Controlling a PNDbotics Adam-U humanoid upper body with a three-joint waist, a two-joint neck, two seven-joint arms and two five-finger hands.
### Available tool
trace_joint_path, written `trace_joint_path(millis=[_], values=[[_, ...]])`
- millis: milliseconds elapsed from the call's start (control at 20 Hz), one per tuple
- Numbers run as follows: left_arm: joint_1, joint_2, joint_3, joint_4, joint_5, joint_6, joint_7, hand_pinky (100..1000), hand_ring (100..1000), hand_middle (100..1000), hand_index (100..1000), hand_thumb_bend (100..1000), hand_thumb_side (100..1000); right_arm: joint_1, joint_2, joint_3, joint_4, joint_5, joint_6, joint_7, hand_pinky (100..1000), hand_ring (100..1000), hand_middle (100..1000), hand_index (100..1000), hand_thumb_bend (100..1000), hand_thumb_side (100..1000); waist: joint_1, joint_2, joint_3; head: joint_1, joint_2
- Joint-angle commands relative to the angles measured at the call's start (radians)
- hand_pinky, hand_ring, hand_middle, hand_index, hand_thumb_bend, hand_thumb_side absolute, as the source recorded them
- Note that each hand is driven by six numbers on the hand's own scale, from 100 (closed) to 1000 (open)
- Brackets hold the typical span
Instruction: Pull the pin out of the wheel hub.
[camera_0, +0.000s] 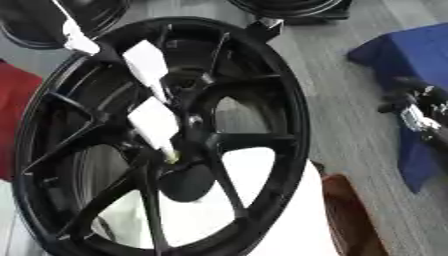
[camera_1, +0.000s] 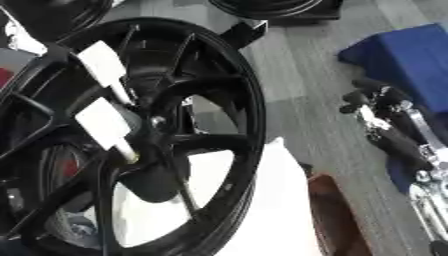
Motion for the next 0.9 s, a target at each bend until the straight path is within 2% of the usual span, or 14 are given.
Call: trace_joint_path(millis=[50,150,350,500,650,900], values=[[-0.03,0.015,0.027,-0.009,0.037,-0.067,-0.117,819,790,776,828,577,221,-0.009,-0.02,0.0,-0.019,0.008,0.0,0.004,941,686,671,845,100,445,-0.002,-0.012,-0.005,0.006,-0.02],[-0.031,0.019,0.023,-0.01,0.066,-0.065,-0.15,825,795,780,827,572,178,-0.011,-0.021,0.0,-0.018,0.009,0.0,0.004,941,686,670,845,100,448,0.004,-0.008,-0.01,0.008,-0.022],[-0.026,0.037,0.0,-0.004,0.129,-0.05,-0.195,831,800,779,824,558,169,-0.016,-0.024,0.002,-0.016,0.012,0.003,0.004,941,685,670,844,100,452,0.014,0.0,-0.013,0.013,-0.025],[-0.029,0.05,0.007,-0.017,0.169,-0.04,-0.199,835,800,776,826,564,239,-0.018,-0.025,0.004,-0.015,0.013,0.004,0.004,941,684,669,844,100,455,0.019,0.005,-0.016,0.016,-0.025],[-0.027,0.06,0.009,-0.051,0.2,-0.035,-0.199,834,798,772,826,559,248,-0.023,-0.024,0.006,-0.013,0.013,0.005,0.005,941,684,669,843,100,456,0.021,0.009,-0.017,0.014,-0.025],[-0.013,0.064,-0.036,-0.111,0.229,-0.03,-0.199,834,795,765,820,545,229,-0.03,-0.023,0.009,-0.012,0.008,0.006,0.006,941,682,667,843,100,456,0.022,0.009,-0.023,0.024,-0.04]])
